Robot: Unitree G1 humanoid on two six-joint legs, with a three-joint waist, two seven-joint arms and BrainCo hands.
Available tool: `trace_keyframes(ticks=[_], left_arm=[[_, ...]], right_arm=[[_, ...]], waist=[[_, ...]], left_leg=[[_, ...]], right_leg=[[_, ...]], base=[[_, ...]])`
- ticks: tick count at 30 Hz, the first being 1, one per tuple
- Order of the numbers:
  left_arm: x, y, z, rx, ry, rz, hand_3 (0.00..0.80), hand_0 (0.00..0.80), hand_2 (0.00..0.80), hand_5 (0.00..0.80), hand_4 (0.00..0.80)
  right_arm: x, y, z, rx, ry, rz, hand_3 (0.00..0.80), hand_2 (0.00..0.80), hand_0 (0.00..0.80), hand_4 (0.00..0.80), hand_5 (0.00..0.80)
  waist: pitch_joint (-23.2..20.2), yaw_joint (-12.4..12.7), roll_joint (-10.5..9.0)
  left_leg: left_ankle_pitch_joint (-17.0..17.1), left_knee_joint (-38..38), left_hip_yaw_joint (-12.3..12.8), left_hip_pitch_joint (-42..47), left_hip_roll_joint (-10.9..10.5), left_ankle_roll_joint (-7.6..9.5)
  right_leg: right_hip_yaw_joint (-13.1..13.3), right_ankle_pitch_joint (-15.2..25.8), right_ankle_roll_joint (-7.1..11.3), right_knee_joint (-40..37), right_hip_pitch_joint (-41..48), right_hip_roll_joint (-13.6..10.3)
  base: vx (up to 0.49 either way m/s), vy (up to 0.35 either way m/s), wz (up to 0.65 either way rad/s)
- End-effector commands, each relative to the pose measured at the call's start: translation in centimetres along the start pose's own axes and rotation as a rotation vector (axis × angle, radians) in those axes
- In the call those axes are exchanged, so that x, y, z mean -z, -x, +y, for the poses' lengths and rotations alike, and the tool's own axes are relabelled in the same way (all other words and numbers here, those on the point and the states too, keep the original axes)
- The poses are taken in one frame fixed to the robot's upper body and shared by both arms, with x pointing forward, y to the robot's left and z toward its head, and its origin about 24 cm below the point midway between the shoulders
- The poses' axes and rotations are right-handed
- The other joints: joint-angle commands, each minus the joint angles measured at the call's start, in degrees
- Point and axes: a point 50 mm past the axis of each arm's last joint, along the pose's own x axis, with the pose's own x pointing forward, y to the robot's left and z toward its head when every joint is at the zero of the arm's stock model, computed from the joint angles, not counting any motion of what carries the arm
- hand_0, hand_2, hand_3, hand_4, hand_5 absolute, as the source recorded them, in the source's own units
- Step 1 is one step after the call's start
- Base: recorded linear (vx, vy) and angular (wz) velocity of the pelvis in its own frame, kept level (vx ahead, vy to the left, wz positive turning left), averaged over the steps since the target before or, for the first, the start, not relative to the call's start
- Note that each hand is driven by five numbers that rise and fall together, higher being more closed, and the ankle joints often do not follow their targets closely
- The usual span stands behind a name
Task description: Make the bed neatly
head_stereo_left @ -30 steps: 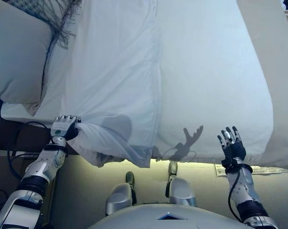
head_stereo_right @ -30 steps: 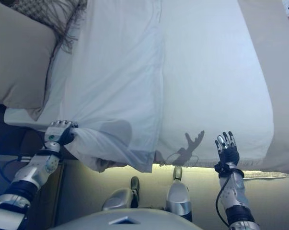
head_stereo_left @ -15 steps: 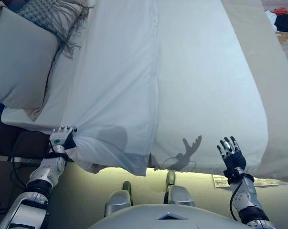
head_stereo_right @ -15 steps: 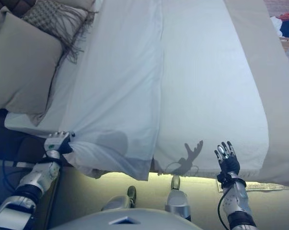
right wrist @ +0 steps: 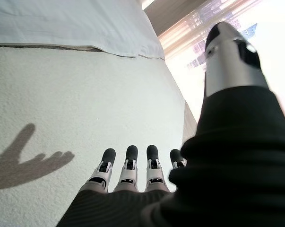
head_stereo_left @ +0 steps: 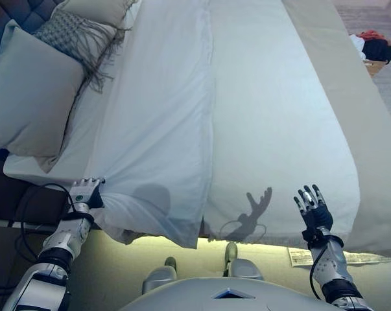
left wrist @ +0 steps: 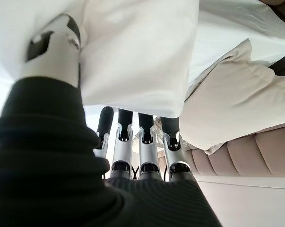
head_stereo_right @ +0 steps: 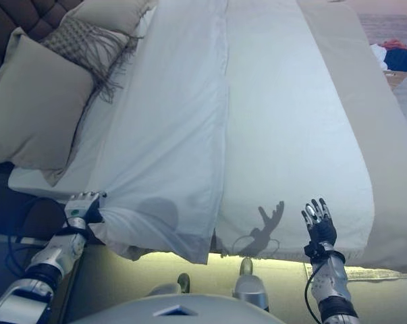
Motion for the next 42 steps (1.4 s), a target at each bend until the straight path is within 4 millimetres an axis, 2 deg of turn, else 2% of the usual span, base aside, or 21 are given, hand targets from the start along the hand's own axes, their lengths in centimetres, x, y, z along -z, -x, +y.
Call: trace_keyframes(ticks=[1, 3, 7, 10, 17, 21, 28, 30, 34, 38, 42], left_arm=[[9.1, 6.3, -2.9, 0.208, -0.106, 0.327, 0.0, 0.0, 0.0, 0.0, 0.0], [8.4, 6.2, -3.2, 0.217, -0.024, 0.308, 0.0, 0.0, 0.0, 0.0, 0.0], [5.8, 5.8, -4.2, 0.203, 0.142, 0.263, 0.0, 0.0, 0.0, 0.0, 0.0], [4.4, 5.6, -4.5, 0.176, 0.176, 0.226, 0.0, 0.0, 0.0, 0.0, 0.0], [2.8, 4.9, -4.4, 0.116, 0.256, 0.198, 0.0, 0.0, 0.0, 0.0, 0.0], [0.9, 3.8, -3.8, 0.037, 0.395, 0.184, 0.0, 0.0, 0.0, 0.0, 0.0], [-2.0, 2.3, -1.9, -0.047, 0.457, 0.037, 0.0, 0.0, 0.0, 0.0, 0.0], [-3.1, 1.8, -0.8, -0.084, 0.496, -0.031, 0.0, 0.0, 0.0, 0.0, 0.0], [-4.2, 1.4, 0.3, -0.098, 0.531, -0.097, 0.0, 0.0, 0.0, 0.0, 0.0], [-5.0, 1.3, 0.5, -0.075, 0.67, -0.1, 0.0, 0.0, 0.0, 0.0, 0.0], [-6.9, 1.2, 1.3, -0.052, 0.847, -0.17, 0.0, 0.0, 0.0, 0.0, 0.0]], right_arm=[[-1.3, -0.1, 0.3, 0.003, -0.011, -0.096, 0.0, 0.0, 0.0, 0.0, 0.0], [-1.4, -0.2, 0.7, 0.001, -0.012, -0.093, 0.0, 0.0, 0.0, 0.0, 0.0], [-1.4, -0.3, 1.2, -0.007, -0.01, -0.079, 0.0, 0.0, 0.0, 0.0, 0.0], [-1.4, -0.3, 1.4, -0.01, -0.01, -0.077, 0.0, 0.0, 0.0, 0.0, 0.0], [-1.2, -0.1, 1.7, -0.012, -0.02, -0.071, 0.0, 0.0, 0.0, 0.0, 0.0], [-0.7, -0.1, 2.1, -0.019, -0.03, -0.058, 0.0, 0.0, 0.0, 0.0, 0.0], [-0.3, -0.4, 3.1, -0.005, -0.056, -0.048, 0.0, 0.0, 0.0, 0.0, 0.0], [-0.1, -0.3, 3.4, 0.0, -0.065, -0.047, 0.0, 0.0, 0.0, 0.0, 0.0], [0.0, -0.1, 3.4, 0.005, -0.074, -0.043, 0.0, 0.0, 0.0, 0.0, 0.0], [0.3, -0.1, 3.9, -0.003, -0.085, -0.028, 0.0, 0.0, 0.0, 0.0, 0.0], [0.8, 0.1, 4.4, -0.006, -0.085, -0.017, 0.0, 0.0, 0.0, 0.0, 0.0]], waist=[[-1.24, 6.06, -0.69], [-1.16, 5.97, -0.66], [-0.85, 5.63, -0.59], [-0.7, 5.48, -0.67], [-0.65, 4.95, -1.17], [-0.7, 4.66, -1.54], [-0.68, 5.0, -2.49], [-0.69, 5.07, -2.74], [-0.64, 5.12, -3.0], [-0.52, 4.77, -3.42], [-0.56, 4.77, -3.78]], left_leg=[[3.71, 1.16, -0.6, -5.01, 0.34, 0.59], [3.58, 1.46, -0.51, -5.21, 0.36, 0.6], [3.46, 1.61, -0.25, -5.35, 0.35, 0.72], [3.5, 1.37, -0.01, -5.37, 0.4, 0.69], [3.6, 1.01, 0.75, -5.29, 0.68, 0.45], [3.65, 1.07, 1.03, -5.21, 0.79, 0.39], [3.61, 1.05, 1.34, -4.97, 1.03, 0.2], [3.6, 0.98, 1.37, -4.79, 1.08, 0.17], [3.58, 1.16, 1.55, -4.71, 1.24, 0.17], [3.65, 1.16, 2.16, -4.51, 1.41, 0.2], [3.47, 1.09, 2.47, -4.25, 1.45, 0.33]], right_leg=[[-0.62, -4.25, 6.32, 5.65, 0.9, -5.5], [-0.6, -4.37, 6.26, 5.78, 0.79, -5.57], [-0.33, -4.38, 6.14, 5.77, 0.57, -5.5], [-0.15, -4.25, 6.05, 5.42, 0.45, -5.3], [-0.02, -3.92, 6.07, 4.85, 0.38, -5.1], [0.18, -3.81, 6.04, 4.8, 0.48, -5.1], [-0.08, -3.45, 5.96, 4.15, 1.12, -5.03], [-0.04, -3.43, 5.93, 4.04, 1.35, -4.92], [-0.06, -3.45, 5.9, 4.2, 1.52, -4.88], [-0.02, -3.36, 5.84, 4.01, 1.84, -4.77], [-0.13, -3.4, 5.9, 3.8, 2.27, -4.77]], base=[[0.0, 0.0, 0.0], [0.0, 0.0, 0.0], [0.0, 0.0, 0.0], [0.0, 0.0, 0.0], [-0.007, -0.025, 0.06], [0.015, -0.034, 0.08], [0.018, -0.055, 0.0], [0.03, -0.057, 0.0], [0.031, -0.045, 0.0], [0.03, -0.054, 0.0], [0.023, -0.06, 0.0]])
